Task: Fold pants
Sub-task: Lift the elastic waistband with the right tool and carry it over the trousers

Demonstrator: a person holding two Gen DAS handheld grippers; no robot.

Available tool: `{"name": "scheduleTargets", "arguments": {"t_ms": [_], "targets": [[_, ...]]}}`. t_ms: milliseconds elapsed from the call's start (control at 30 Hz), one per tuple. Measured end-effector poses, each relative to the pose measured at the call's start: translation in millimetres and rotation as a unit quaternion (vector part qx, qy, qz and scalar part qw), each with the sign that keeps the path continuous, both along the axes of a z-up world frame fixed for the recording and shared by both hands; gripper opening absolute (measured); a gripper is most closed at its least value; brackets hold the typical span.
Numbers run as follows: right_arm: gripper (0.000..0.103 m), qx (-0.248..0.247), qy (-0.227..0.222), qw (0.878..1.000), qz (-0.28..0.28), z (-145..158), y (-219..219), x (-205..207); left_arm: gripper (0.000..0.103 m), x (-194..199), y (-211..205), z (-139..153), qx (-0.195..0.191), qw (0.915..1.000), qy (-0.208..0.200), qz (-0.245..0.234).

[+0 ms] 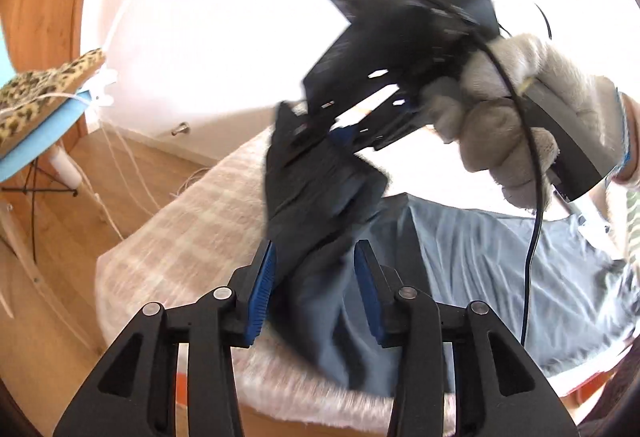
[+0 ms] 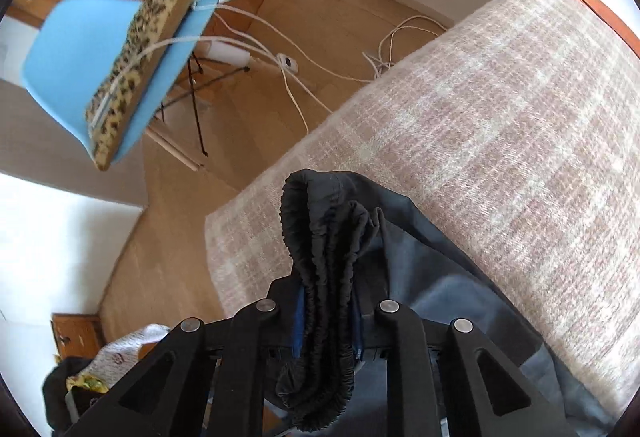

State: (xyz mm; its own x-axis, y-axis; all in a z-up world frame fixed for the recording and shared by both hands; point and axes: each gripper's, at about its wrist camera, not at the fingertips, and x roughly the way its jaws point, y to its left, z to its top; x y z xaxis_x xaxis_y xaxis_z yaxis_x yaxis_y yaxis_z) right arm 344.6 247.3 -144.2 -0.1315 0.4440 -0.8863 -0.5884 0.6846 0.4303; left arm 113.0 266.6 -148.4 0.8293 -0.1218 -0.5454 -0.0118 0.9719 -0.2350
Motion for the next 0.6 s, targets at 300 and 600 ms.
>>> {"name": "scheduleTargets", "arguments": {"t_ms": [300, 600], "targets": [[0.016, 0.112, 0.015, 0.987, -0.112, 54.6, -113.0, -11.3, 0.039, -5.6, 22.3, 32.8, -0.026, 0.9995, 0.017, 0.008], [0.016, 0.131, -0.013, 0.965, -0.226, 70.1, -265.6, -59.8, 0.039, 47.7, -48.4, 39.2, -0.009, 0.9894, 0.066, -0.129]]}}
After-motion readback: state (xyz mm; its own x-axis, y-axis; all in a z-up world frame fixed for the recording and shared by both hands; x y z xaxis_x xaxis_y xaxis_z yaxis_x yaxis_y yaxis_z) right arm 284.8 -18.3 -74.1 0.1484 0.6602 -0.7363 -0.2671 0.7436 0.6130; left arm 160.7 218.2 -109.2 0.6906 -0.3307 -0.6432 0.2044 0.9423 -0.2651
